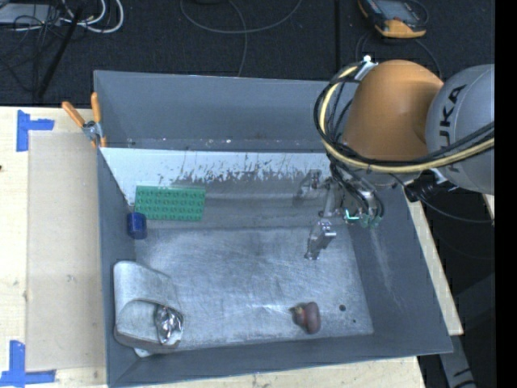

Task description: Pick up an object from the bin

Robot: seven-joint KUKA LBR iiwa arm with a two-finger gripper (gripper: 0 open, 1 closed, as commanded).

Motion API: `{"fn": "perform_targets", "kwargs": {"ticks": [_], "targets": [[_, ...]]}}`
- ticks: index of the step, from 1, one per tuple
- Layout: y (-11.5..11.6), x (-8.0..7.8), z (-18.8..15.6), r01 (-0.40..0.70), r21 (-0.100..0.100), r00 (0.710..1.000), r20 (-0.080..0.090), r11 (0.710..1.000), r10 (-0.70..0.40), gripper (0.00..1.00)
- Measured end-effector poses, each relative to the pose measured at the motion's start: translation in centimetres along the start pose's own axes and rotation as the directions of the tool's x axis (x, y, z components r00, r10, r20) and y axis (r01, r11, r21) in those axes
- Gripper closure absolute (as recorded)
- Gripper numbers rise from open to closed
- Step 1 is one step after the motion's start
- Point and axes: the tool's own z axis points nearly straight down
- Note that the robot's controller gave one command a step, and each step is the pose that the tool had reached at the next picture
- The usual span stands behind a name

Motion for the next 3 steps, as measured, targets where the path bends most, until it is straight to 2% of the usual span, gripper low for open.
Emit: {"fn": "perform_targets", "kwargs": {"ticks": [1, 2, 3], "targets": [[2.9, 6.0, 13.5, 0.387, 0.004, 0.922, 0.012, 0.922, -0.387, 0.00], [-2.3, 10.4, 11.2, 0.379, 0.003, 0.926, 0.001, 0.926, -0.379, 0.00], [-1.9, 10.2, 11.3, 0.383, 0.002, 0.924, 0.005, 0.924, -0.383, 1.00]]}}
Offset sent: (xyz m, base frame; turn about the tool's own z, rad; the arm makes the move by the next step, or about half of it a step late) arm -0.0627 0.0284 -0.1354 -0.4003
